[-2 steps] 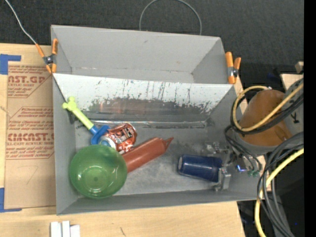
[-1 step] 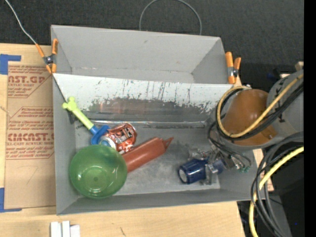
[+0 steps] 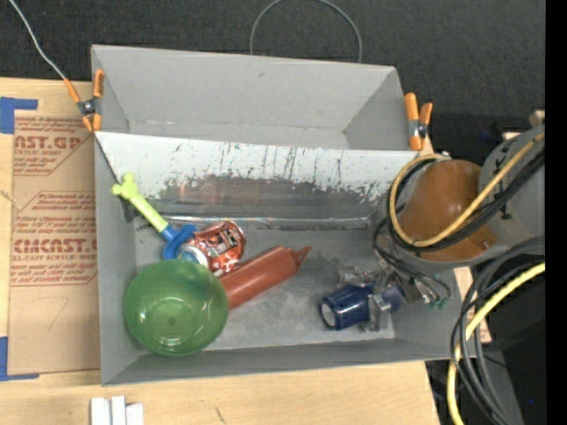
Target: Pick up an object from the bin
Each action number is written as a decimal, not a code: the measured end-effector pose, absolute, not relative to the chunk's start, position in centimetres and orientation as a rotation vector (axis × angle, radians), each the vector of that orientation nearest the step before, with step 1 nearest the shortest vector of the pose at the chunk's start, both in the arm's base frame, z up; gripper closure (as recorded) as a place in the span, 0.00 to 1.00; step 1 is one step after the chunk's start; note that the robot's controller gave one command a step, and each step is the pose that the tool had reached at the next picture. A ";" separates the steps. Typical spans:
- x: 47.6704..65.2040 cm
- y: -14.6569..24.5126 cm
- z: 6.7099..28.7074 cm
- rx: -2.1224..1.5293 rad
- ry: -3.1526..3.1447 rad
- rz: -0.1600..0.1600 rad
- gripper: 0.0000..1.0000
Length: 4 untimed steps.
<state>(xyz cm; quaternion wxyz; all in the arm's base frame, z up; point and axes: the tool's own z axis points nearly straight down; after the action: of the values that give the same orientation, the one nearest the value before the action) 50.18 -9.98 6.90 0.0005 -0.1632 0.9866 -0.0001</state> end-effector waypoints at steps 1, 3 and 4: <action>49.7 -9.9 14.8 -0.454 3.112 0.003 1.00; 50.6 -9.9 26.6 -0.461 3.112 0.004 1.00; 50.7 -10.7 35.8 -0.525 3.095 0.000 1.00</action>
Offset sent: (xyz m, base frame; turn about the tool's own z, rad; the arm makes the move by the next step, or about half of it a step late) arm 0.0022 -0.0077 0.0938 0.0126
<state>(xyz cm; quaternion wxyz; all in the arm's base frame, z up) 50.72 -10.66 35.78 0.0014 -0.1672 0.9859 0.0000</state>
